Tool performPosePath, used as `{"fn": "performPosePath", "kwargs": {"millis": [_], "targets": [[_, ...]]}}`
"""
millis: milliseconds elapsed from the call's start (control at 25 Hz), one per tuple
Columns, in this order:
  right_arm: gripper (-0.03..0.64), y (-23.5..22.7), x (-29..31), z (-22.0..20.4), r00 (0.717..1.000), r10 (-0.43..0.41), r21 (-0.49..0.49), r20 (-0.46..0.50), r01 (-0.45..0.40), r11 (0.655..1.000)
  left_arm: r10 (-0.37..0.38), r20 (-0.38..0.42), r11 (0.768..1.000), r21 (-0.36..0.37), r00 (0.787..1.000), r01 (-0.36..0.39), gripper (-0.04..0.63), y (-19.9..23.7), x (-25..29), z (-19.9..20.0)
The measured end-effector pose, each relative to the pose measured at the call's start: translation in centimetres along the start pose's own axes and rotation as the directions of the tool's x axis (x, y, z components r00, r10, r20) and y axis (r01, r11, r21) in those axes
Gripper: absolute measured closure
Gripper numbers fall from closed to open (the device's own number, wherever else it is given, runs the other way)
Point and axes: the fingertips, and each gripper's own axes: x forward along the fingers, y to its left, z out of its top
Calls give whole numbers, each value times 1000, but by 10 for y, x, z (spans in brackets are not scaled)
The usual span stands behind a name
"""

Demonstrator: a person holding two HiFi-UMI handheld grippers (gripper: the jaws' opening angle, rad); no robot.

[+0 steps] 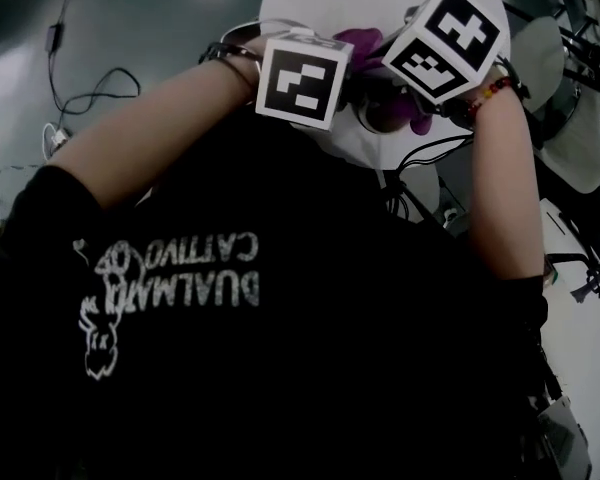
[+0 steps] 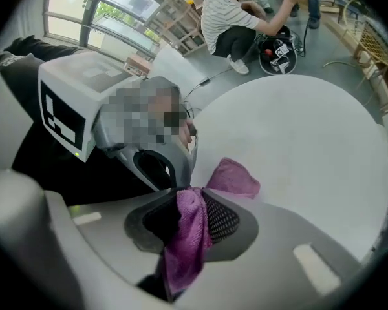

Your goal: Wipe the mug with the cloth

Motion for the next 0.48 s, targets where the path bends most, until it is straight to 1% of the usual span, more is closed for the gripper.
{"fn": "performPosePath", "kwargs": {"millis": [120,240,360,480], "targets": [[523,-6,5,4,999,31,-3,-16,-31,1000,7,5,1000,-23,1000,-7,538,-1,0,-2],[523,-10,11,5,999,45,-3,-20,-45,999,27,22,999,-41,999,-27,538,-2,1,0],[523,-19,18,8,999,36,5,-14,-36,999,46,36,998,-51,998,-44,537,0,0,0],[523,-27,23,10,1000,25,12,8,-25,1000,44,38,997,-60,998,-42,537,0,1,0]]}}
